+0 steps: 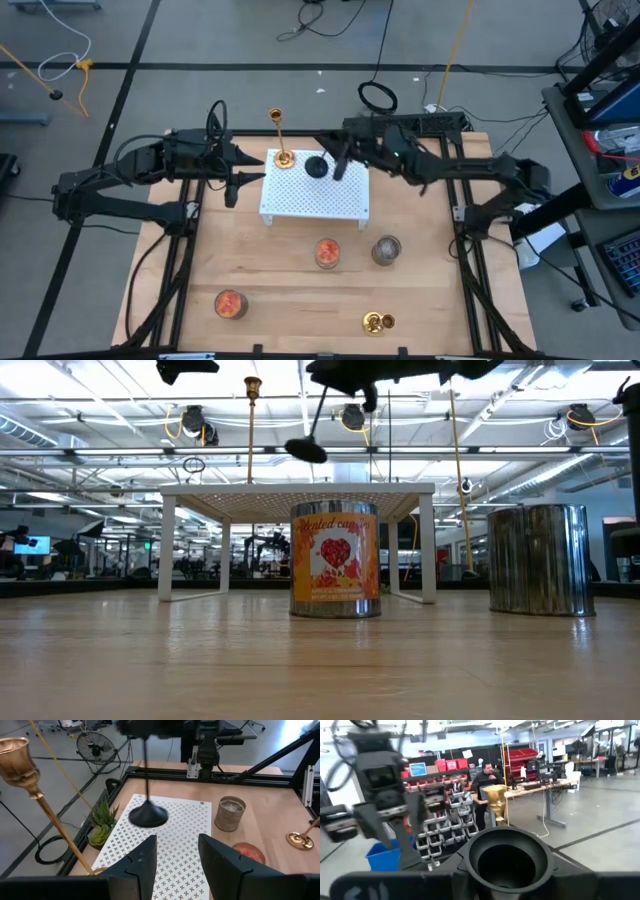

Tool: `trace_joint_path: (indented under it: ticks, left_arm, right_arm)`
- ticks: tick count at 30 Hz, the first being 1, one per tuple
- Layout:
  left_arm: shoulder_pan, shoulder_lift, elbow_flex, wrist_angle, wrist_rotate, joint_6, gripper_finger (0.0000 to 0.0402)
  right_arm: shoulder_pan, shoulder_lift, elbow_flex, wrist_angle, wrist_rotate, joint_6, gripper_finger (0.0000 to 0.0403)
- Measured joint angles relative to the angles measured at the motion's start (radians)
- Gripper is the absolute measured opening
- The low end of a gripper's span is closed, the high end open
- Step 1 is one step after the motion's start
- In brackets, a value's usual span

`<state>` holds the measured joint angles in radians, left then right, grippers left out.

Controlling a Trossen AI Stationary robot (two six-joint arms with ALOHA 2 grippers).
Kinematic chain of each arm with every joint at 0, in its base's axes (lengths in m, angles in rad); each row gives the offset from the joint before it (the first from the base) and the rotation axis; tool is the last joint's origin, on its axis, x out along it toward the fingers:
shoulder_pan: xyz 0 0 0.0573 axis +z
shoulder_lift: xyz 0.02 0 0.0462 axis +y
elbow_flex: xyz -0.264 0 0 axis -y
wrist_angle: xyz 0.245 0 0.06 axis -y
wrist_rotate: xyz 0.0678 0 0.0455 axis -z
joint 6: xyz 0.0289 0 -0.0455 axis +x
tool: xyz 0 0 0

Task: Pick & Place candle stick holders
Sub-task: Put the small black candle holder on the shelf

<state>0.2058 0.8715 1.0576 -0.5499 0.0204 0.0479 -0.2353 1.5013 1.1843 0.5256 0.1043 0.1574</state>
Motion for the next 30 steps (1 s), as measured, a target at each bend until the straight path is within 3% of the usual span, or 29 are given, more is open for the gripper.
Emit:
trace_joint_path:
  ticks: [6,14,20,30]
  left_arm:
    - [-0.001,0.000,0.000,-0.001,0.002,0.000,0.0152]
    - [-0.003,0.000,0.000,-0.001,0.005,0.002,0.0152]
    - [-0.003,0.000,0.000,-0.001,0.005,0.002,0.0152]
    - [-0.003,0.000,0.000,-0.001,0.005,0.002,0.0152]
  right_arm:
    - [-0.063,0.109,0.070,-0.064,-0.005,-0.009,0.0082]
    - [-0.113,0.179,0.072,-0.021,-0.005,-0.012,0.0082]
    - [-0.132,0.186,0.072,-0.044,-0.057,0.012,0.0082]
    - [-0.133,0.186,0.071,-0.062,-0.057,0.011,0.0086]
